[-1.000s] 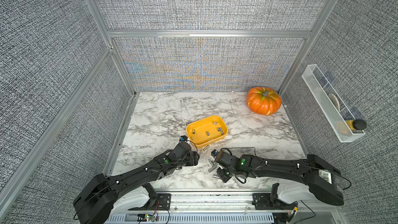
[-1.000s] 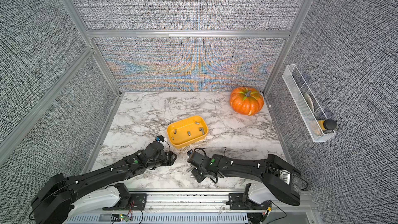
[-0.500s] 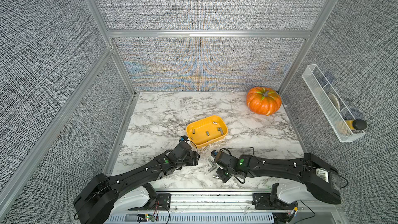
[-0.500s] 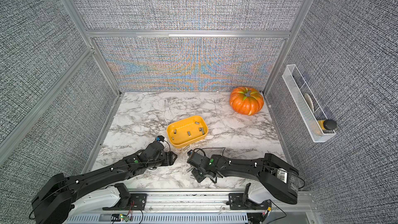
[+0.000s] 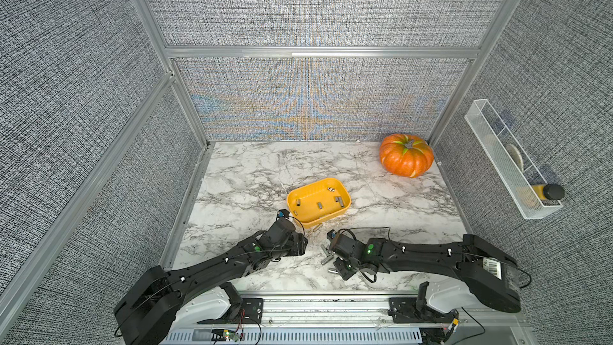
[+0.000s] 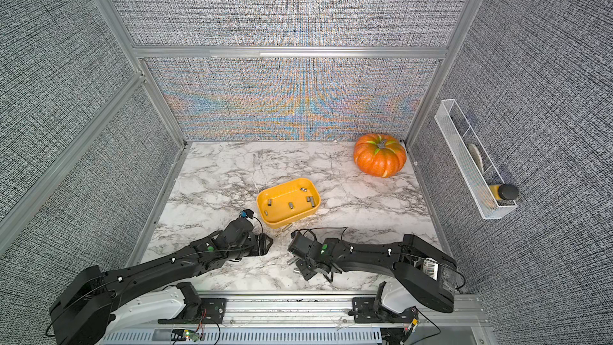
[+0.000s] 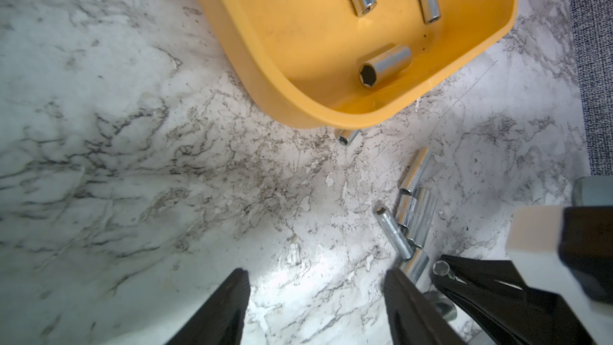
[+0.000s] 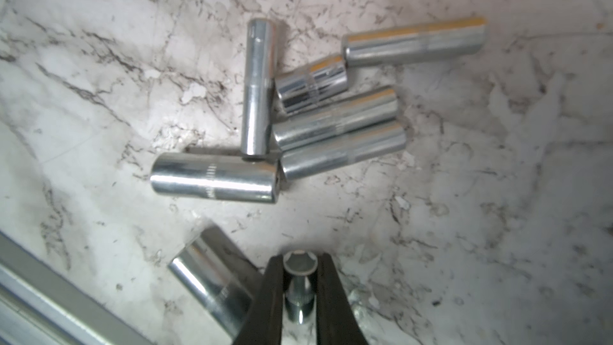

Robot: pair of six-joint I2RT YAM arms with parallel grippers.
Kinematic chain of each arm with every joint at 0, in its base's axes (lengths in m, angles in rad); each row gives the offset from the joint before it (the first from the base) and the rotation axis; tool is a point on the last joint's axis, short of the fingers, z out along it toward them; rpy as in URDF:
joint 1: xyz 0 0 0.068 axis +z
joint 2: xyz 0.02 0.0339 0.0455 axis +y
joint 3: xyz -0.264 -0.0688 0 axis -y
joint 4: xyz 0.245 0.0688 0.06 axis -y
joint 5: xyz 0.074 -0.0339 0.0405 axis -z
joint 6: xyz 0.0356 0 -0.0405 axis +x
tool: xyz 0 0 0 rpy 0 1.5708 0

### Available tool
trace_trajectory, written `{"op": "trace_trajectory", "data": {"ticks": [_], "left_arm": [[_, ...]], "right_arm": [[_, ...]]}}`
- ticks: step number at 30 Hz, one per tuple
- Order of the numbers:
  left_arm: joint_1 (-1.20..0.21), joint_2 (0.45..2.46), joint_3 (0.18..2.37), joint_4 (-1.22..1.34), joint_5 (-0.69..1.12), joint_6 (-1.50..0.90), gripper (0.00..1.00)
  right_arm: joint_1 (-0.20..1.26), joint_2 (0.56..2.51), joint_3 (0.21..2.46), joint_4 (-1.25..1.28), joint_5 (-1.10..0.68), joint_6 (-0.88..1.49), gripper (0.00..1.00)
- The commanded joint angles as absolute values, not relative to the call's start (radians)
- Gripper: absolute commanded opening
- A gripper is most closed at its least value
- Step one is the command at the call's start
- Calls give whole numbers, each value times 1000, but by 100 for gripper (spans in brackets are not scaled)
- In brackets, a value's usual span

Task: Put the socket on the desktop into the storage box
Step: Pick up the socket head at the center of the board.

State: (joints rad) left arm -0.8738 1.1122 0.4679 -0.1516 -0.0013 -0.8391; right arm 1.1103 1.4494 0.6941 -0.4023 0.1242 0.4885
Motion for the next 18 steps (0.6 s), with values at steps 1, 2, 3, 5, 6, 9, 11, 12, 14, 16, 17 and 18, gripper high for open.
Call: {"op": "trace_trajectory", "data": {"ticks": [1, 2, 3, 5, 6, 9, 11, 12, 14, 16, 17, 18], "left_arm": [[-873, 1110, 477, -147, -31, -847, 70], [-873, 1110, 478, -153, -40, -850, 70], [-873, 1111, 481, -162, -50, -852, 70], [-873, 1118, 490, -182, -69, -854, 70], [-873, 1123, 496, -188, -72, -853, 70], [-873, 1131, 507, -186, -73, -847, 70], [-872, 1132, 512, -180, -70, -840, 70], [-872, 1132, 512, -176, -68, -835, 70], [-874, 1132, 515, -170, -66, -825, 70], [-873, 1133, 517, -162, -66, -816, 70], [-873, 1132, 517, -158, -65, -812, 70], [-873, 1134, 518, -156, -63, -809, 70]], "right_arm": [[1087, 1436, 718, -517, 219, 556, 5], [1070, 1428, 729, -538, 233, 567, 3], [1040, 1415, 746, -562, 246, 580, 0], [979, 1391, 777, -604, 266, 599, 0], [933, 1372, 793, -624, 269, 609, 0], [766, 1297, 867, -618, 215, 609, 0], [643, 1240, 890, -514, 99, 590, 0], [594, 1220, 896, -446, 42, 589, 0], [532, 1217, 916, -334, -49, 593, 0], [516, 1282, 976, -251, -84, 585, 0], [517, 1320, 1011, -246, -93, 574, 0], [517, 1382, 1070, -259, -113, 558, 0]]}}
